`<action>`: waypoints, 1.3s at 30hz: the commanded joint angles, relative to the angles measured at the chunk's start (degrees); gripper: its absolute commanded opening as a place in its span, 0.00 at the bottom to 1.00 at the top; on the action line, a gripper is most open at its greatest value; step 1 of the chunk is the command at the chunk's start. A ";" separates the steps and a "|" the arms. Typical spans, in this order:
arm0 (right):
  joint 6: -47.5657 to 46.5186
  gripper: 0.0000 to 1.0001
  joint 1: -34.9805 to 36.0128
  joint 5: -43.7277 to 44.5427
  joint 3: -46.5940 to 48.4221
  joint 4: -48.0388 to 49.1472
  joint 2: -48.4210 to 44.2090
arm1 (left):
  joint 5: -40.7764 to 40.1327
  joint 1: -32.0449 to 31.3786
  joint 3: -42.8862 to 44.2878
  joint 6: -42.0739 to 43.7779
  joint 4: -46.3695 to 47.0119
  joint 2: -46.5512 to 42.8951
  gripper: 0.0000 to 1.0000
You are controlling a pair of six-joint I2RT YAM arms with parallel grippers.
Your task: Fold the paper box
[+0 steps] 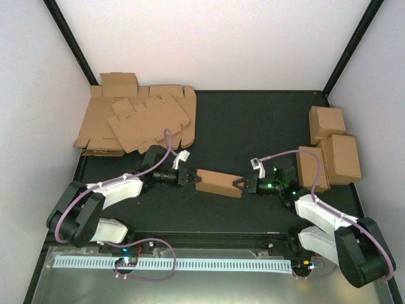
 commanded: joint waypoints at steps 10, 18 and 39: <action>-1.20 0.02 -0.45 -0.49 -1.10 0.50 2.83 | -0.26 0.40 -1.97 0.34 1.00 2.63 0.01; -4.81 0.02 -1.49 0.07 5.76 -10.38 -2.31 | -1.83 0.44 6.29 1.26 -8.81 -5.69 0.16; -7.74 0.02 -4.14 -0.40 -3.10 3.16 11.06 | -1.61 0.90 1.30 2.89 2.63 9.24 0.02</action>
